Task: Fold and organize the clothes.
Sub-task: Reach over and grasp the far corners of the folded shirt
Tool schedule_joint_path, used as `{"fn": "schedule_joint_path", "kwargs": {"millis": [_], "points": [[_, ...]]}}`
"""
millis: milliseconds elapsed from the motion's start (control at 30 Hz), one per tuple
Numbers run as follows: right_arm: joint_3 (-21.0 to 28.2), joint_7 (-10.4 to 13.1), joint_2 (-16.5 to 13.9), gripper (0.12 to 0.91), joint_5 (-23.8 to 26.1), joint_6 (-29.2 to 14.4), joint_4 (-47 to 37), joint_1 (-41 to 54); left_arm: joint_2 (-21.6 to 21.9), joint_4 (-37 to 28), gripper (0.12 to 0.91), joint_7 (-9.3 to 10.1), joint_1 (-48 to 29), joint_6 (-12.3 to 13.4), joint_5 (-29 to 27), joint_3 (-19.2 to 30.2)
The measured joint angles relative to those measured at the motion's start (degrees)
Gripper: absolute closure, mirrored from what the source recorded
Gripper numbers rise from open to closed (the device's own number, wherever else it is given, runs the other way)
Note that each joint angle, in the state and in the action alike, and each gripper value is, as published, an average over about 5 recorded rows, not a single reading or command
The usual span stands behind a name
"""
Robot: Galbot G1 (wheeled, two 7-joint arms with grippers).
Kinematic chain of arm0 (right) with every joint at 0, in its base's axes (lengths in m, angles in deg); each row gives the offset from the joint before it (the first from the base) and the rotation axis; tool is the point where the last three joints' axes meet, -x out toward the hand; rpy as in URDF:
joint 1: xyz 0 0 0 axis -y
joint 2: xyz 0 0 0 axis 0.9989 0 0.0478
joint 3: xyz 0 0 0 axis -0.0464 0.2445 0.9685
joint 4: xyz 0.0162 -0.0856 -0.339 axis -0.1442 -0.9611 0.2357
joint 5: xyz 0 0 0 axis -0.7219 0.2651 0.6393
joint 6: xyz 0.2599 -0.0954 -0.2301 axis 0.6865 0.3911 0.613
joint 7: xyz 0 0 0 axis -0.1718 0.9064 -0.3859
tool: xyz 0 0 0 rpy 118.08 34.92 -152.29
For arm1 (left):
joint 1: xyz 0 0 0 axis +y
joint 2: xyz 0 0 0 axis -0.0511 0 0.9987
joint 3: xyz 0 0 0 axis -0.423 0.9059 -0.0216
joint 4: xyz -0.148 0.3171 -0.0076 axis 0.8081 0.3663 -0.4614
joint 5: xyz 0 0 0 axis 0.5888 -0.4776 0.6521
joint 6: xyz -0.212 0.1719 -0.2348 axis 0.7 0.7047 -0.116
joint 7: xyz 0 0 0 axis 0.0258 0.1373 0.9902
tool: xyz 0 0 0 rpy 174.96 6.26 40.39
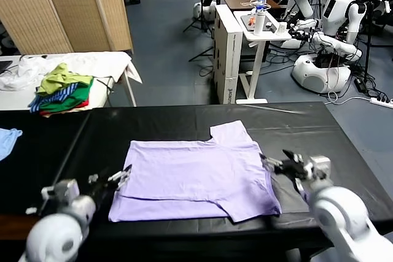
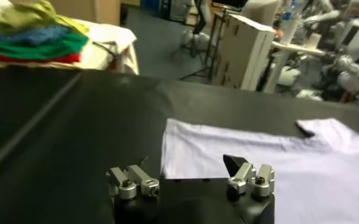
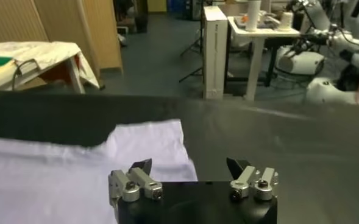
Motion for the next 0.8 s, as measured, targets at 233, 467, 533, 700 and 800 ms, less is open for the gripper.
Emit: {"fn": "schedule_joint_path", "kwargs": {"millis": [233,467,533,700,800], "points": [[3.92,-0.53,2.21,0.118,0.04,0.0,-9.34,6.76,0.07,-10.39,0.123,-0.86,-11.44,-0.34,-0.9,7.18],[4.41,-0.98,3.18,0.118,0.1,0.0,-13.78,8.26,-0.09,-16.27,0.123,-1.77,-15.25,-0.57,-1.76,9.53],[4.53,-1.24,3.44,0.133,0.1,0.0,-14.53,8.53,-0.16,-17.18,0.123,-1.81,-15.66,-0.6,-1.74,9.74],[4.93,-1.82,4.25,0.206,0.11,0.0,-16.34,9.05,-0.38,-18.4,0.123,-1.94,-16.28,-0.8,-1.6,10.34],[5.28,-2.08,4.67,0.227,0.19,0.0,-17.45,9.44,-0.67,-18.88,0.123,-2.01,-16.5,-0.82,-1.73,10.8]]}}
